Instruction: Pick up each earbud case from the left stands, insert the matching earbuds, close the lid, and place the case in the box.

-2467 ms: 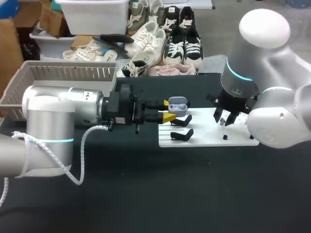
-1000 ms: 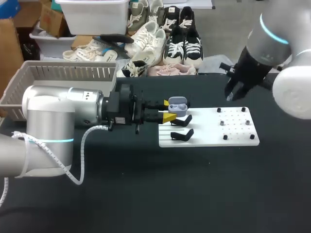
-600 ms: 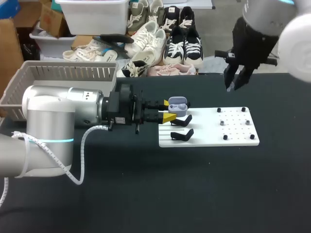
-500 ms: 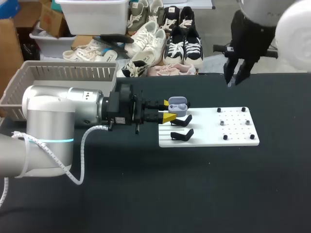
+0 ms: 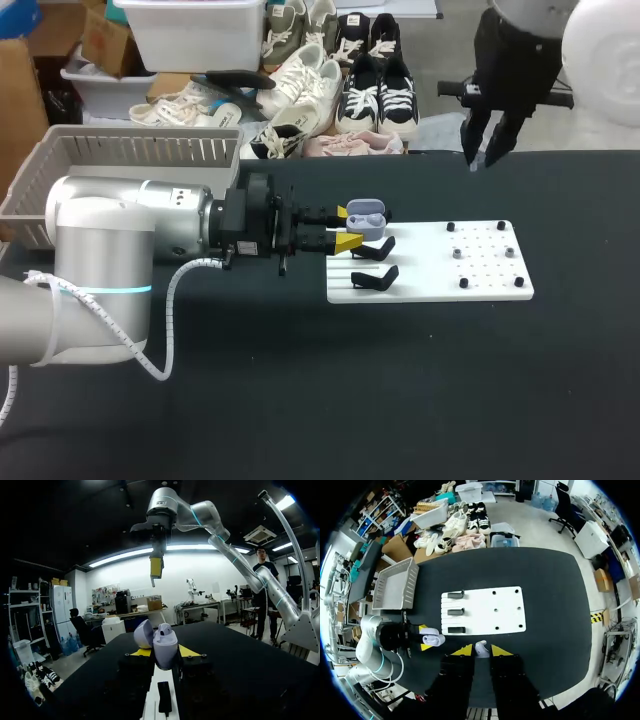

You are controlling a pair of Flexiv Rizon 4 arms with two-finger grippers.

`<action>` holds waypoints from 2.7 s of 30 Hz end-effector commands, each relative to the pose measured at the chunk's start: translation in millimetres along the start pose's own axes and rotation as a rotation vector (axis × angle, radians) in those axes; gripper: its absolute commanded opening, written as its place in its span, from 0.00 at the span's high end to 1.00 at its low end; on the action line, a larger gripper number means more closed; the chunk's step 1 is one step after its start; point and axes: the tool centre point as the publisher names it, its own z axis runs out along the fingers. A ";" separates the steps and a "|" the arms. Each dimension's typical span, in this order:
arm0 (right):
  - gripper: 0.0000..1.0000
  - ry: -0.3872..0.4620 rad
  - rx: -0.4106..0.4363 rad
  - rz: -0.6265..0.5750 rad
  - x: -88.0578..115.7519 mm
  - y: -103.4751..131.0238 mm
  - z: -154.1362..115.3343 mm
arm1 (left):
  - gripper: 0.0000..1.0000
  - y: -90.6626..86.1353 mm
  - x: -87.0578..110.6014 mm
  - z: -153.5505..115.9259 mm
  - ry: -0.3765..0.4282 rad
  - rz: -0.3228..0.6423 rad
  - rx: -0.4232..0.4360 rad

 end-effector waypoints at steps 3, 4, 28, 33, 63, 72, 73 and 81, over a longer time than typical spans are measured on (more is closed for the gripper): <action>1.00 -0.014 -0.046 -0.147 -1.6 32.3 -4.0 | 1.00 -0.5 0.4 0.8 -0.001 0.002 -0.004; 1.00 -0.016 -0.075 -0.167 -1.3 38.9 -4.4 | 1.00 -0.5 0.4 0.8 -0.001 0.002 -0.004; 1.00 0.012 -0.128 -0.508 40.8 124.1 27.0 | 1.00 -0.5 0.4 0.8 -0.001 0.002 -0.004; 1.00 0.012 -0.128 -0.508 40.8 124.1 27.0 | 1.00 -0.5 0.4 0.8 -0.001 0.002 -0.004; 1.00 -0.008 -0.214 -0.584 36.4 126.0 54.9 | 1.00 -0.5 0.4 0.8 -0.001 0.002 -0.004; 1.00 -0.023 -0.156 -0.583 40.4 125.1 63.8 | 1.00 -0.5 0.4 0.8 -0.001 0.002 -0.004; 1.00 -0.028 -0.151 -0.579 40.7 124.5 64.5 | 1.00 -0.5 0.4 0.8 -0.001 0.002 -0.004; 1.00 -0.052 -0.126 -0.554 38.0 120.9 73.6 | 1.00 -0.5 0.4 0.8 -0.001 0.002 -0.004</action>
